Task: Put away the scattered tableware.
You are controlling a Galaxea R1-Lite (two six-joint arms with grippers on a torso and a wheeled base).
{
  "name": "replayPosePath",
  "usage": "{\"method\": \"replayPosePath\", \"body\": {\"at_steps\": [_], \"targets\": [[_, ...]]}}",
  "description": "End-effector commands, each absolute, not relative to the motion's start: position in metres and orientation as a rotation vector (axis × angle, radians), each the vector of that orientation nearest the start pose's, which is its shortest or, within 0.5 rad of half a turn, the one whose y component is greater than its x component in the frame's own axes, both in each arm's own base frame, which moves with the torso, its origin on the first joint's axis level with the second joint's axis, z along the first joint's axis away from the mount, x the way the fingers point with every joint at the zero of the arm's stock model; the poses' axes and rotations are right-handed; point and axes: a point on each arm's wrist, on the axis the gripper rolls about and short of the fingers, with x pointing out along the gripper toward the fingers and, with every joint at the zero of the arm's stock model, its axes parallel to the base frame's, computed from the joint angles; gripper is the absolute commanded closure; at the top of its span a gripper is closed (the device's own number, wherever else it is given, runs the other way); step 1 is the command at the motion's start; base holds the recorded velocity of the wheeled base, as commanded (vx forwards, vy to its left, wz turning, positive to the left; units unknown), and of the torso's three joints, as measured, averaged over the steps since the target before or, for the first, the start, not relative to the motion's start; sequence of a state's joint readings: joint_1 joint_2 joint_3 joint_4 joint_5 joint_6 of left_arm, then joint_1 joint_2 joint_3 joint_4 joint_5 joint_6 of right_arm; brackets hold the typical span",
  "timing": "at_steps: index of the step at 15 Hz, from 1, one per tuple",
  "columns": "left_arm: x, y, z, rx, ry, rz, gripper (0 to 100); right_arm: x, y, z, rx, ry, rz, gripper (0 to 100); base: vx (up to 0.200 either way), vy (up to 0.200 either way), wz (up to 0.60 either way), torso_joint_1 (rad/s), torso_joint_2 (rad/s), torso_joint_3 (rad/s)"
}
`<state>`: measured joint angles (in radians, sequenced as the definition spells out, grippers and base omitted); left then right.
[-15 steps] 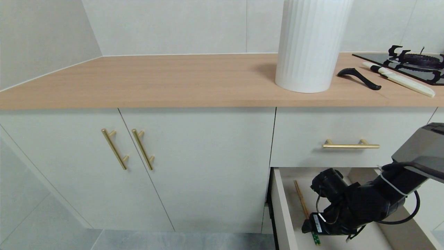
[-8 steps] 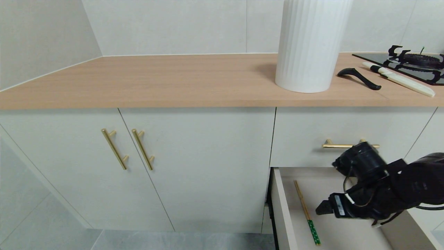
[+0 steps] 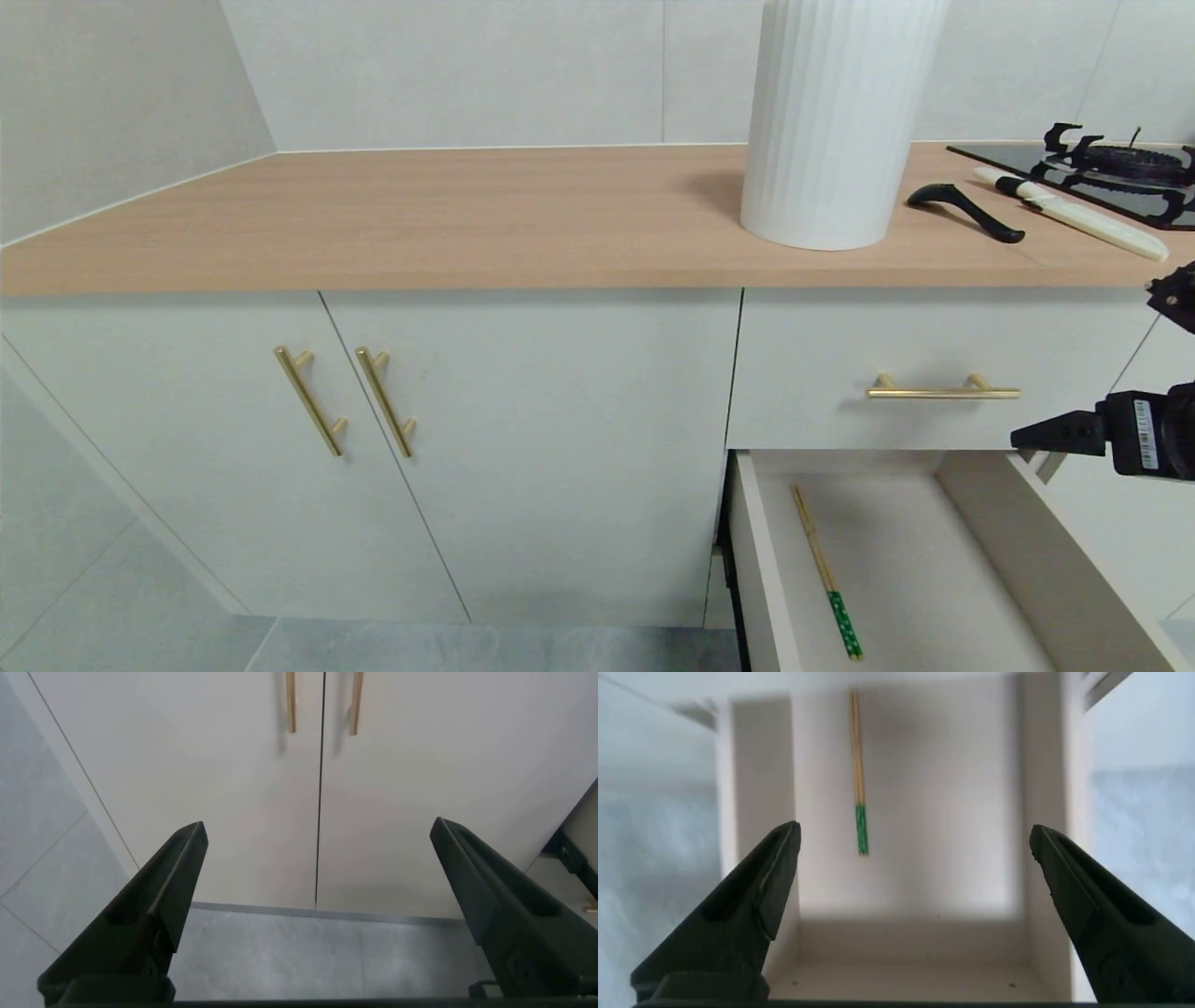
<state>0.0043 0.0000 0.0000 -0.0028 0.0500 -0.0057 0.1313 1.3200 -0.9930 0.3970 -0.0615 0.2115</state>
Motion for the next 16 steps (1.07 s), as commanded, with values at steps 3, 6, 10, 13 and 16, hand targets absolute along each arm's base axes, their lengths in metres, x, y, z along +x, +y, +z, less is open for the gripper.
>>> {"method": "replayPosePath", "body": {"at_steps": [3,6,10,13,16], "targets": [[-0.0228,0.0010,0.0758,-0.006,-0.003,0.055,0,0.1769,0.0206,0.2472,0.114,0.667,-0.004,0,0.000,0.000,0.00,0.000,0.00,0.000],[-0.0228,0.0010,0.0758,-0.006,-0.003,0.055,0,0.1732,0.0202,0.2496,0.110,0.652,0.000,0,0.000,0.000,0.00,0.058,-0.21,-0.203],[-0.0228,0.0010,0.0758,-0.006,-0.003,0.055,0,0.1724,0.0201,0.2497,0.109,0.650,0.000,0,0.000,0.000,0.00,0.113,-0.43,-0.315],[-0.0228,0.0010,0.0758,-0.006,-0.003,0.055,0,0.1728,0.0201,0.2494,0.109,0.652,0.000,0,0.000,0.000,0.00,0.154,-0.49,-0.304],[-0.0228,0.0010,0.0758,-0.006,-0.003,0.055,0,0.1728,0.0201,0.2494,0.109,0.652,0.000,0,0.000,0.000,0.00,0.173,-0.47,-0.294]]}}
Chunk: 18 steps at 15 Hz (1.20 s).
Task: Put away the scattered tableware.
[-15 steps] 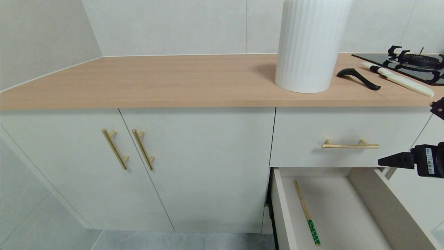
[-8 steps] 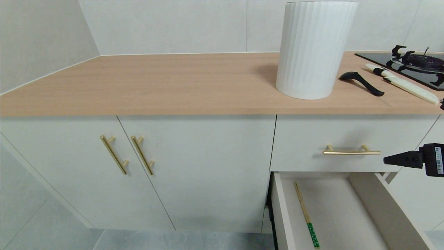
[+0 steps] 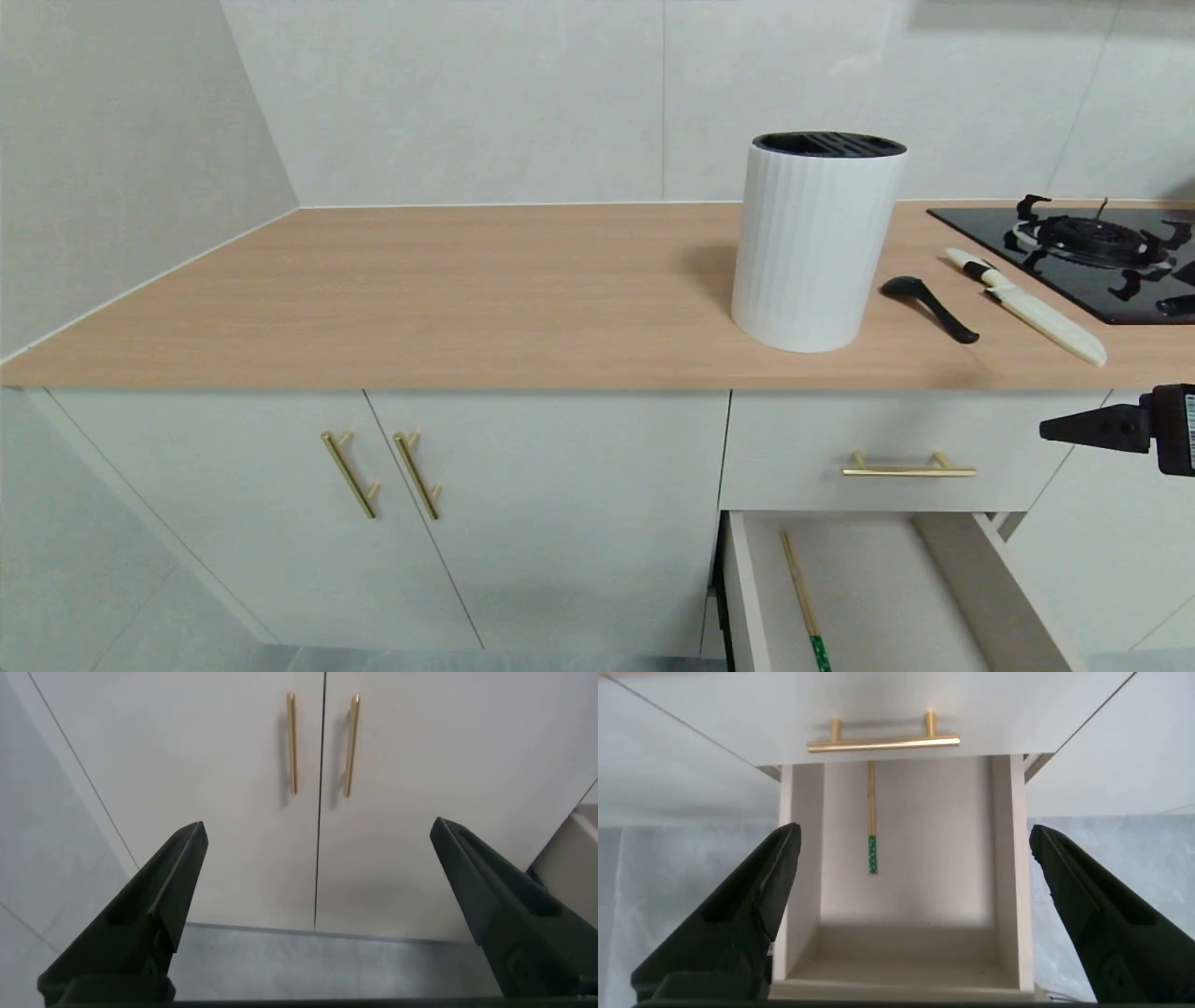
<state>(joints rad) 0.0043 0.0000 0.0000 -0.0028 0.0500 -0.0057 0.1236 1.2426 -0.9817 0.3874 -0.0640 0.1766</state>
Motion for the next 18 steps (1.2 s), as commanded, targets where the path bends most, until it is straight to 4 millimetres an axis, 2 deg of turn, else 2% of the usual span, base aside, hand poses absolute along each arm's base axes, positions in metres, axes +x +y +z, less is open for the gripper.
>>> {"method": "replayPosePath", "body": {"at_steps": [1,7,9,10,12,13,14,16,18], "targets": [[-0.023,0.001,0.076,-0.006,-0.003,0.055,0,0.173,0.020,0.249,0.109,0.653,0.000,0,0.000,0.000,0.00,0.178,-0.48,-0.295],[-0.023,0.001,0.076,-0.006,-0.003,0.055,0,0.175,0.020,0.247,0.092,0.664,0.008,0,0.000,0.000,0.00,0.199,-0.47,-0.279],[-0.023,0.001,0.076,-0.006,-0.002,0.055,0,0.182,0.021,0.240,0.061,0.673,0.019,0,0.000,0.000,0.00,0.083,-0.18,-0.107],[-0.023,0.001,0.076,-0.006,-0.003,0.055,0,0.196,0.021,0.235,0.039,0.662,0.019,0,0.000,0.000,0.00,0.032,-0.08,-0.041],[-0.023,0.001,0.076,-0.006,-0.003,0.055,0,0.240,0.014,0.223,0.026,0.609,0.021,0,0.000,0.000,0.00,0.000,0.00,0.000],[-0.023,0.001,0.076,-0.006,-0.003,0.055,0,0.252,0.012,0.219,0.033,0.596,0.038,0,0.000,0.000,0.00,0.000,0.00,0.000],[-0.023,0.001,0.076,-0.006,-0.003,0.055,0,0.283,0.000,0.210,0.019,0.539,0.094,0,0.000,0.000,0.00,0.000,0.00,0.000],[-0.023,0.001,0.076,-0.006,-0.003,0.055,0,0.306,-0.011,0.193,-0.034,0.510,0.172,0,0.000,0.000,0.00,0.000,0.00,0.000],[-0.023,0.001,0.076,-0.006,-0.003,0.055,0,0.331,-0.013,0.170,-0.037,0.496,0.202,0,0.000,0.000,0.00,0.000,0.00,0.000]]}}
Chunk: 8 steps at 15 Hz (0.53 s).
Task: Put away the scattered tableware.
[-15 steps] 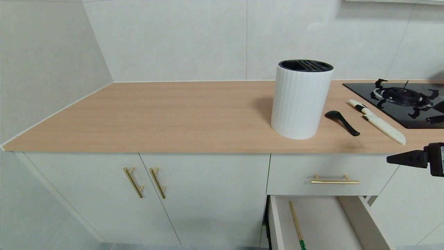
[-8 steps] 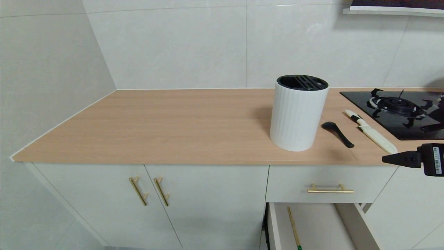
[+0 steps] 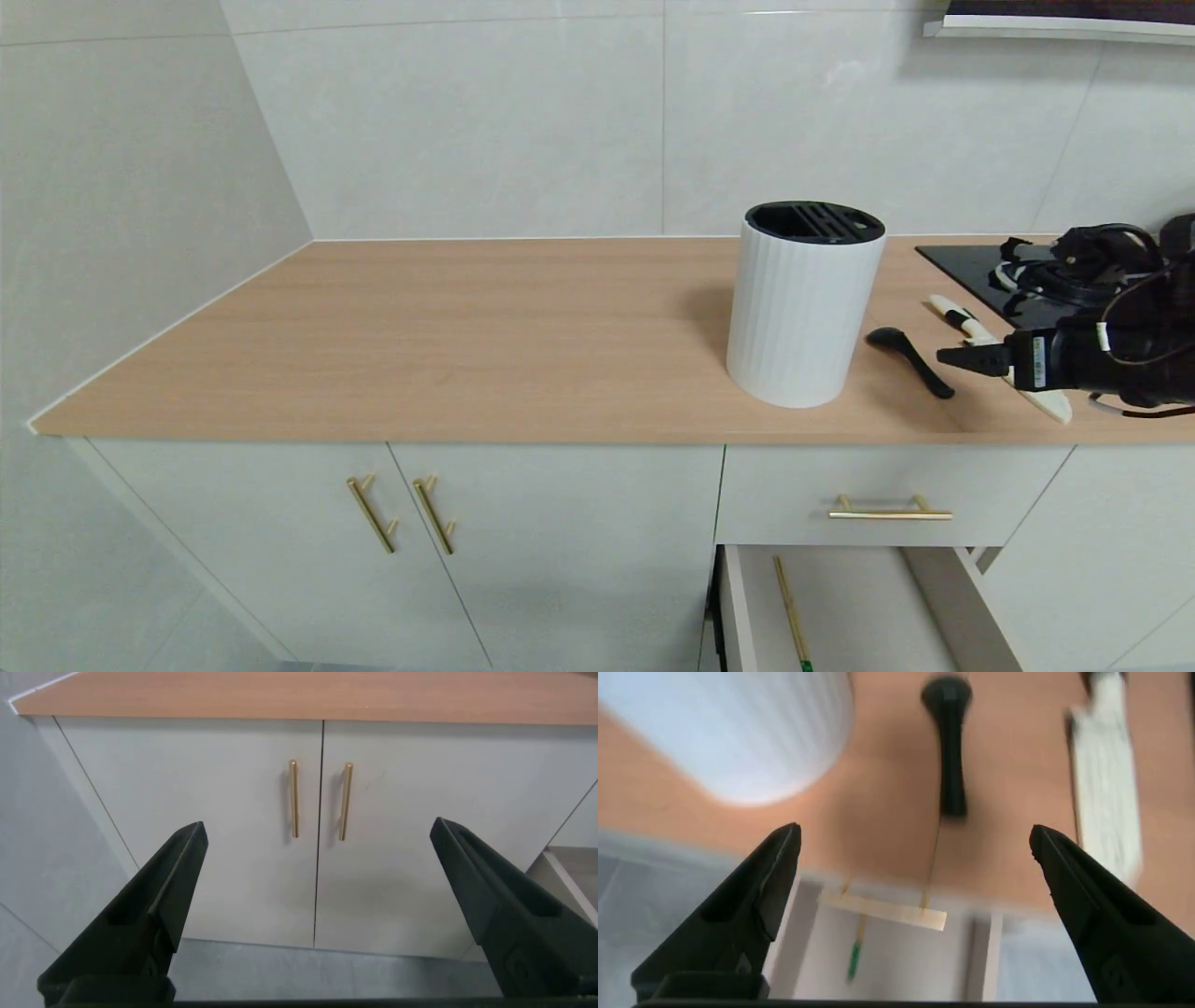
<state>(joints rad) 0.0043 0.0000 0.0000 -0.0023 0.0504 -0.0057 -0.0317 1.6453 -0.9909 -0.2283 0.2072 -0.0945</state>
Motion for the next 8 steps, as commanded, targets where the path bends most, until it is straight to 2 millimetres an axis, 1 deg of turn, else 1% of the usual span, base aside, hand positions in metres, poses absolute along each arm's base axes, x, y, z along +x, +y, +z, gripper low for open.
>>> {"method": "replayPosePath", "body": {"at_steps": [1,2,3,4,5,8], "targets": [[-0.023,0.001,0.076,-0.006,-0.003,0.055,0,0.342,-0.013,0.159,-0.039,0.480,0.203,0,0.000,0.000,0.00,0.000,0.00,0.000],[-0.023,0.001,0.076,-0.006,-0.003,0.055,0,0.352,-0.013,0.149,-0.043,0.465,0.201,0,0.000,0.000,0.00,0.000,0.00,0.000],[-0.023,0.001,0.076,-0.006,-0.003,0.055,0,0.357,-0.013,0.145,-0.043,0.444,0.203,0,0.000,0.000,0.00,0.000,0.00,0.000],[-0.023,0.001,0.076,-0.006,-0.003,0.055,0,0.359,-0.013,0.143,-0.044,0.443,0.204,0,0.000,0.000,0.00,0.000,0.00,0.000],[-0.023,0.001,0.076,-0.006,-0.003,0.055,0,0.364,-0.013,0.134,-0.042,0.461,0.203,0,0.000,0.000,0.00,0.000,0.00,0.000],[-0.023,0.001,0.076,-0.006,-0.003,0.055,0,0.370,-0.012,0.131,-0.042,0.450,0.204,0,0.000,0.000,0.00,0.000,0.00,0.000]]}}
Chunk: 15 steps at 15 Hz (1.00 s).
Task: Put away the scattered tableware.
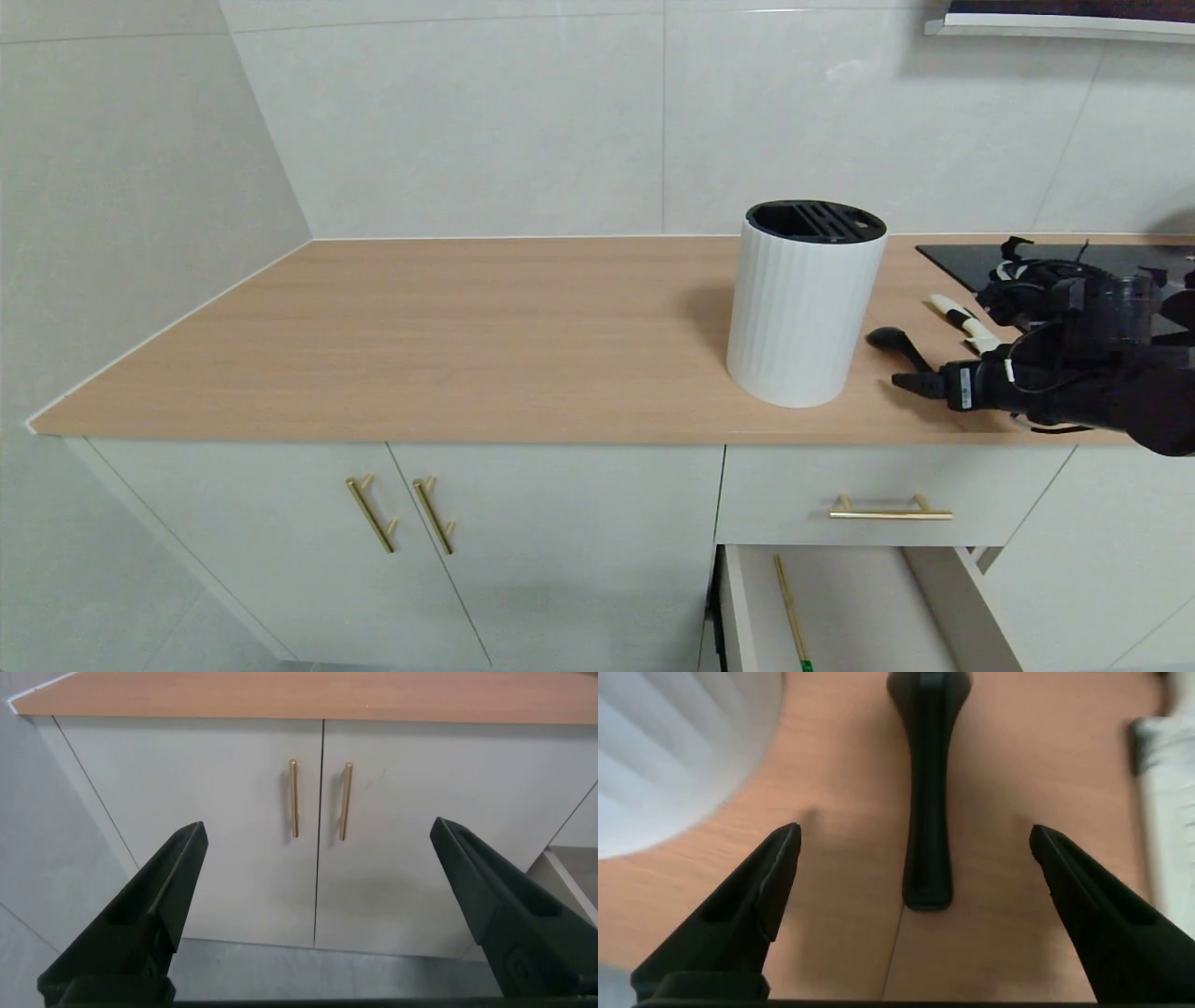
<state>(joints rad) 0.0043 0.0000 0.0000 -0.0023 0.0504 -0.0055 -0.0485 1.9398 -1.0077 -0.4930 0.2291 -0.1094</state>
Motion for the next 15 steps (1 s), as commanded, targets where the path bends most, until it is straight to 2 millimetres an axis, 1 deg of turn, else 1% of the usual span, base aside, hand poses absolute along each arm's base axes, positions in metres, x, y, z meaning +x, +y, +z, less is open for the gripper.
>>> {"method": "replayPosePath", "body": {"at_steps": [1,3,6,7,10,12,14,15], "targets": [[-0.023,0.001,0.076,-0.006,-0.002,0.055,0,0.370,-0.012,0.132,-0.043,0.448,0.204,0,0.000,0.000,0.00,0.000,0.00,0.000],[-0.023,0.001,0.076,-0.006,-0.003,0.055,0,0.371,-0.010,0.133,-0.043,0.442,0.209,0,0.000,0.000,0.00,0.000,0.00,0.000],[-0.023,0.001,0.076,-0.006,-0.003,0.055,0,0.376,-0.007,0.130,-0.048,0.442,0.197,0,0.000,0.000,0.00,0.000,0.00,0.000],[-0.023,0.001,0.076,-0.006,-0.003,0.055,0,0.379,-0.004,0.126,-0.056,0.437,0.184,100,0.000,0.000,0.00,0.000,0.00,0.000],[-0.023,0.001,0.076,-0.006,-0.003,0.055,0,0.385,0.000,0.117,-0.063,0.435,0.178,100,0.000,0.000,0.00,0.000,0.00,0.000],[-0.023,0.001,0.076,-0.006,-0.003,0.055,0,0.385,0.001,0.117,-0.064,0.433,0.181,100,0.000,0.000,0.00,0.000,0.00,0.000],[-0.023,0.001,0.076,-0.006,-0.003,0.055,0,0.383,0.001,0.122,-0.061,0.423,0.178,100,0.000,0.000,0.00,0.000,0.00,0.000],[-0.023,0.001,0.076,-0.006,-0.003,0.055,0,0.379,0.001,0.130,-0.040,0.412,0.164,100,0.000,0.000,0.00,0.000,0.00,0.000]]}}
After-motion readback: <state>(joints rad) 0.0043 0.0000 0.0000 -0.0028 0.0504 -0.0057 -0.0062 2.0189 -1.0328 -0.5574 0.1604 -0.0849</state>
